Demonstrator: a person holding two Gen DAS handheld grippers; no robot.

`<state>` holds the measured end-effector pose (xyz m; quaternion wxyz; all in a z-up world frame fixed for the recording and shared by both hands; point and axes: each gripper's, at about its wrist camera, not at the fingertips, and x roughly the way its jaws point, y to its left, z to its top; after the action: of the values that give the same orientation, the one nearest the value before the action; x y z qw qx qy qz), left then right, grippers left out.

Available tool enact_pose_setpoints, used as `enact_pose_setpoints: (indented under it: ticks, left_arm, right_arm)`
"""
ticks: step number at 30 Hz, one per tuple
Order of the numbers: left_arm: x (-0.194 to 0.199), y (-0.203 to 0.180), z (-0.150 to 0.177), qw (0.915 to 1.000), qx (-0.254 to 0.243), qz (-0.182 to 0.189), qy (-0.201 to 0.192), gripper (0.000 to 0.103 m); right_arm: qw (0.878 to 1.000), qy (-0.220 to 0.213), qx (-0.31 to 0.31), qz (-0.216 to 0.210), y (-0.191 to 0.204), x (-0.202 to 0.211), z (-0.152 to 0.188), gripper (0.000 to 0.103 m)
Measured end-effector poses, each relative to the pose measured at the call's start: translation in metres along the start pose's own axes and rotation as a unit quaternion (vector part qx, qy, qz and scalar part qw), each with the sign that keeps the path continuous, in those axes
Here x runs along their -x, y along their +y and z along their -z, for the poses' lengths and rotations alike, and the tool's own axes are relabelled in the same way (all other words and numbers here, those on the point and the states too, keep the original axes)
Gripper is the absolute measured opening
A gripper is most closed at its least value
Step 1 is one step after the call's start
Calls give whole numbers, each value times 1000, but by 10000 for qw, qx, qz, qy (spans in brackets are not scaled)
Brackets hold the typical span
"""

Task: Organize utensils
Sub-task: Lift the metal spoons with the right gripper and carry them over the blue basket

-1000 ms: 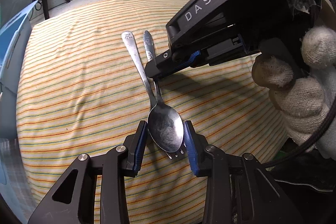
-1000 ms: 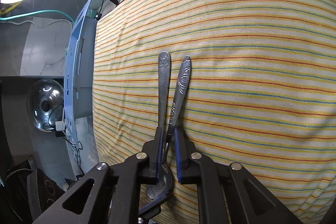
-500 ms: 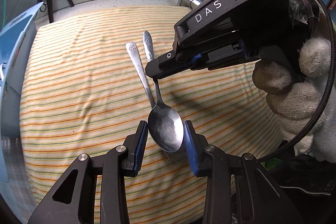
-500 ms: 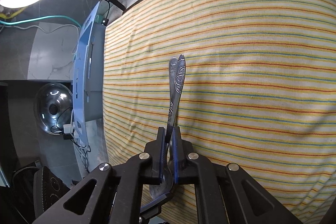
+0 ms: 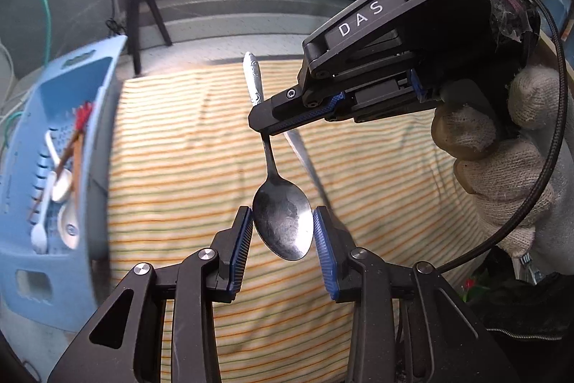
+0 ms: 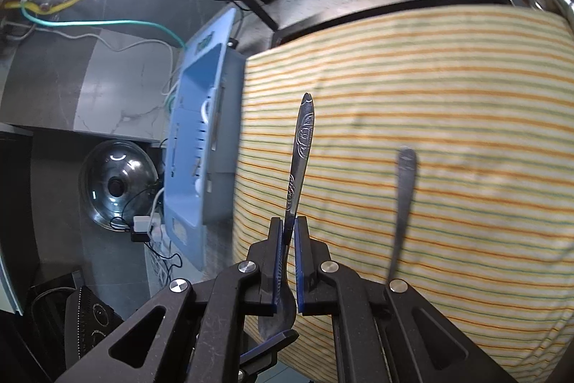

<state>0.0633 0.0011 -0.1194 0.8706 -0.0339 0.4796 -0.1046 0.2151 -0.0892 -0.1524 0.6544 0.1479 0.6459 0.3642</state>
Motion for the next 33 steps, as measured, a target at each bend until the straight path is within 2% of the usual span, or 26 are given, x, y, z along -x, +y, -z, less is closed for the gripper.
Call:
enact_pose_setpoints:
  ticks: [8, 17, 25, 33]
  left_arm:
    - [23, 41, 0, 9992, 113, -327, -193, 33]
    - [35, 108, -1, 9970, 304, -644, -292, 33]
    - [31, 154, -2, 9956, 471, -778, -218, 33]
    - [22, 177, 0, 9947, 568, -840, -135, 33]
  right_arm:
    - [9993, 0, 367, -121, 61, -32, -23, 5]
    - [9974, 36, 702, -152, 121, -82, -50, 5]
    - [9963, 159, 839, -58, 150, -123, -69, 5]
    - [9960, 249, 852, 38, 155, -153, -81, 5]
